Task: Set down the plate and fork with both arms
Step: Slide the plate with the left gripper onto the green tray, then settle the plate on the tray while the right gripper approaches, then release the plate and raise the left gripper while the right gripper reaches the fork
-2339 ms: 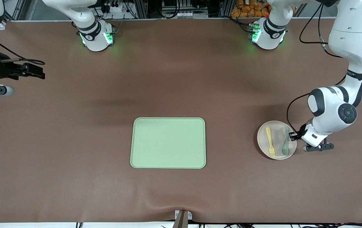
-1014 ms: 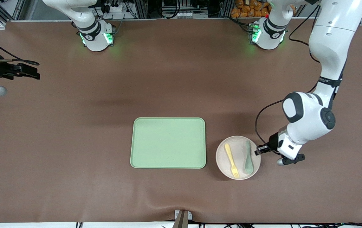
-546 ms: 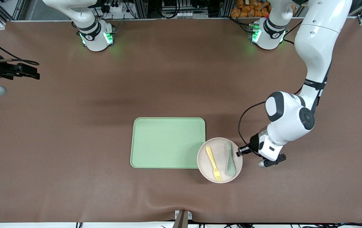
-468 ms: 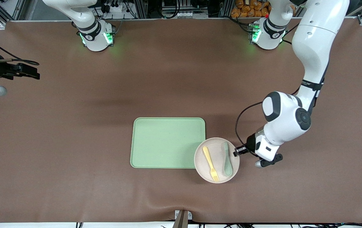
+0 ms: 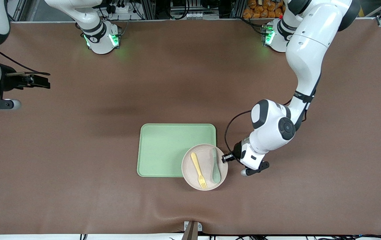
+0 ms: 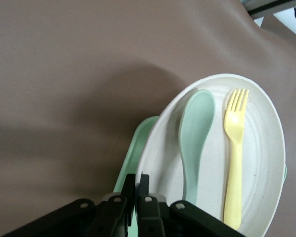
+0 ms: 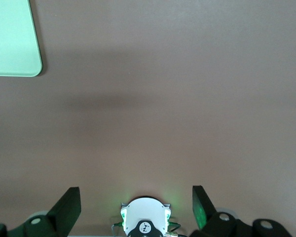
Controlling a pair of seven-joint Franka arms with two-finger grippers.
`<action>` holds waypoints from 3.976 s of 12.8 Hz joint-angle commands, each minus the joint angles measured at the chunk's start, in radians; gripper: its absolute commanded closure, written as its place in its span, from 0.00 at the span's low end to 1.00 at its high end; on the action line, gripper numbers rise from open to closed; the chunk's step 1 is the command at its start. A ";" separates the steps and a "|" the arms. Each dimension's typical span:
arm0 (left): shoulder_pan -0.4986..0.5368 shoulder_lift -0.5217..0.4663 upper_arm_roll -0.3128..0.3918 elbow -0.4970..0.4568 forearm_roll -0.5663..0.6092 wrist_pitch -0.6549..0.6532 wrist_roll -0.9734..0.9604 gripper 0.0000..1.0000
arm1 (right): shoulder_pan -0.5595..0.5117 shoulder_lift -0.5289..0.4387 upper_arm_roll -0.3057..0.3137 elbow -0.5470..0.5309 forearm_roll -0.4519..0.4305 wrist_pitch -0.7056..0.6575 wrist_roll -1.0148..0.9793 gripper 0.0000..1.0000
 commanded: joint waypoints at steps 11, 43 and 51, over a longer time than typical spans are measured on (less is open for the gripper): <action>-0.136 0.127 0.028 0.069 -0.012 0.206 -0.036 1.00 | 0.092 0.134 0.001 0.014 0.126 0.138 -0.008 0.00; -0.133 -0.024 0.028 -0.183 -0.012 0.199 -0.036 1.00 | 0.190 0.297 0.001 -0.051 0.137 0.435 -0.005 0.00; -0.080 -0.187 0.034 -0.132 -0.012 0.042 -0.037 0.00 | 0.201 0.300 0.003 -0.048 0.139 0.454 -0.008 0.00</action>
